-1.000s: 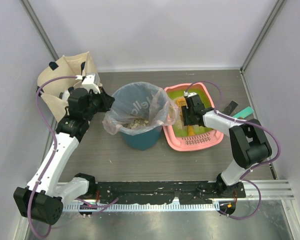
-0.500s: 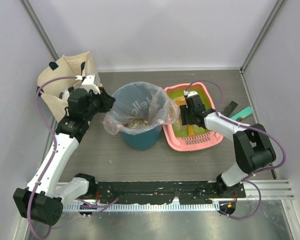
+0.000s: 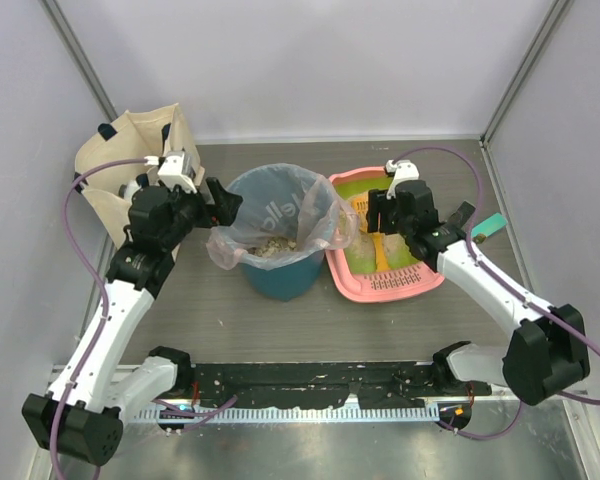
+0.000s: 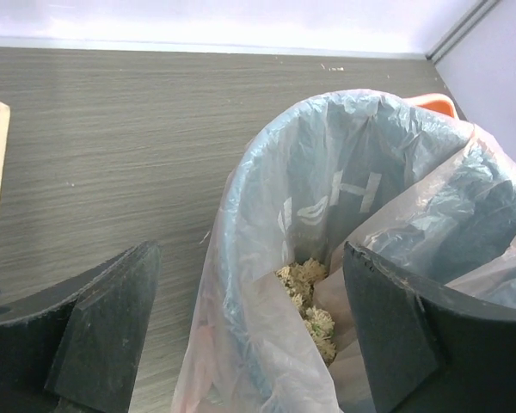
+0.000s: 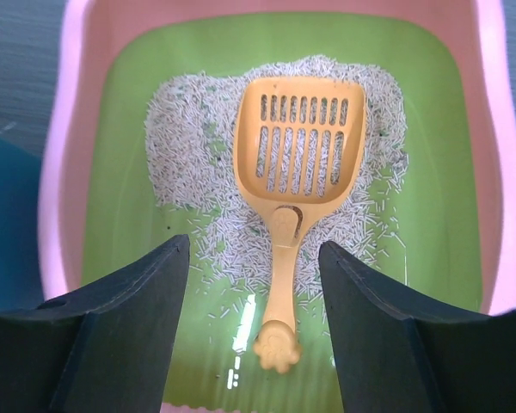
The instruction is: Clean the litter box
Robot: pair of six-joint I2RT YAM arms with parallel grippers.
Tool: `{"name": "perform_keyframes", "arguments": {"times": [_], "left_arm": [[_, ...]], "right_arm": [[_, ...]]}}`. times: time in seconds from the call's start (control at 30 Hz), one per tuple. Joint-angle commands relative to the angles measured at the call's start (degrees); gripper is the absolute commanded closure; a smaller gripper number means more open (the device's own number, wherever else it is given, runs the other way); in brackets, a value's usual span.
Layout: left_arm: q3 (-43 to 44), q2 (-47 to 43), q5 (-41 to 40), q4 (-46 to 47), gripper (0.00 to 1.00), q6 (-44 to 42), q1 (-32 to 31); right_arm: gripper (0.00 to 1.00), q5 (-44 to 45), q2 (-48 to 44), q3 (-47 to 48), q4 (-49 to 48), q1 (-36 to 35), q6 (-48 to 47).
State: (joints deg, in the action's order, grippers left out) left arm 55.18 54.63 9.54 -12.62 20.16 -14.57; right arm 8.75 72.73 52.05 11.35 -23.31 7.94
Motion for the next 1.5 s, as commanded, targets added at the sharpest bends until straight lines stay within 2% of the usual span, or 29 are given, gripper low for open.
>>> {"name": "perform_keyframes", "arguments": {"times": [0.0,0.1,0.23,0.37,0.43,0.6,0.73,0.87,1.07,1.47], "left_arm": [[-3.05,-4.88,-4.61,6.81,0.07,0.49,-0.2],[-4.37,-7.78,-7.94,8.49,0.01,0.58,-0.11],[-3.76,-10.42,-12.88,6.13,0.0,0.66,1.73],[-1.92,-11.74,-15.07,-0.37,0.0,2.77,4.98],[-1.48,-13.14,-19.53,-5.64,0.0,5.05,6.39],[-2.97,-19.46,-22.11,-8.38,0.0,5.59,7.1],[-4.81,-27.8,-22.72,-7.6,0.0,2.34,7.18],[-6.92,-32.56,-24.04,-7.76,0.0,-0.21,7.1],[-5.88,-34.86,-25.62,-10.31,0.0,-0.83,7.1],[-5.43,-35.65,-26.59,-11.37,0.0,0.05,7.1]], "right_arm": [[0.32,-0.49,-4.34,1.03,-2.21,0.02,3.21],[0.29,1.96,-7.33,0.86,-2.13,0.72,5.23],[0.21,5.13,-12.86,0.07,-2.13,2.3,6.56],[0.13,8.03,-18.65,-0.81,-1.6,4.5,6.3],[0.11,9.08,-20.95,-0.99,-0.99,5.47,5.24],[0.11,13.21,-27.97,-1.42,-0.02,5.64,2.26],[0.11,14.97,-33.43,-3.62,-2.29,5.56,-1.34],[0.11,15.24,-38.97,-6.17,-5.46,5.64,-3.28],[0.1,14.8,-45.74,-11.35,-13.63,5.64,-4.52],[0.1,14.63,-46.36,-10.74,-12.76,5.64,-5.4]]}}
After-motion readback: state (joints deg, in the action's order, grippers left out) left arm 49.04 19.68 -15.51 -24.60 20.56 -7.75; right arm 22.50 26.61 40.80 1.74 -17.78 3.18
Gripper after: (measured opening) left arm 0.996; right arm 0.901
